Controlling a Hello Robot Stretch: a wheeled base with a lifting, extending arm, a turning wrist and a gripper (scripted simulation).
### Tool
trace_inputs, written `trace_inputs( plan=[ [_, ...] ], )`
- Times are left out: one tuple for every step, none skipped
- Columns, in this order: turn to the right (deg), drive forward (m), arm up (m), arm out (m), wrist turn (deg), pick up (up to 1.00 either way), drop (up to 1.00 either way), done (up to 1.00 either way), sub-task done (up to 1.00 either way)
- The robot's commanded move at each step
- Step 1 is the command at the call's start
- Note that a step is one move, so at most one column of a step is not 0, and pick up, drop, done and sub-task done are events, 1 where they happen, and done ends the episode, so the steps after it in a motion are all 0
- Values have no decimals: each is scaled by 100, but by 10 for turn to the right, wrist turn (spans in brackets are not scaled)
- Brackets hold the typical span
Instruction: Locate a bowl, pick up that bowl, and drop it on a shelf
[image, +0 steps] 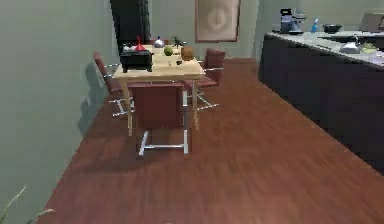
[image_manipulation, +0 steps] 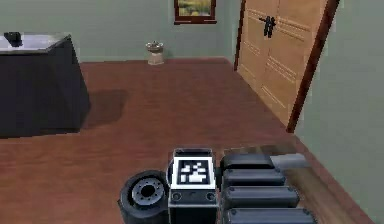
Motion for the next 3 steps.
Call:
trace_inputs(
  plan=[
    [450, 0, 0, 0, 0, 0, 0, 0, 0],
    [450, 0, 0, 0, 0, 0, 0, 0, 0],
    [450, 0, 0, 0, 0, 0, 0, 0, 0]
  ],
)
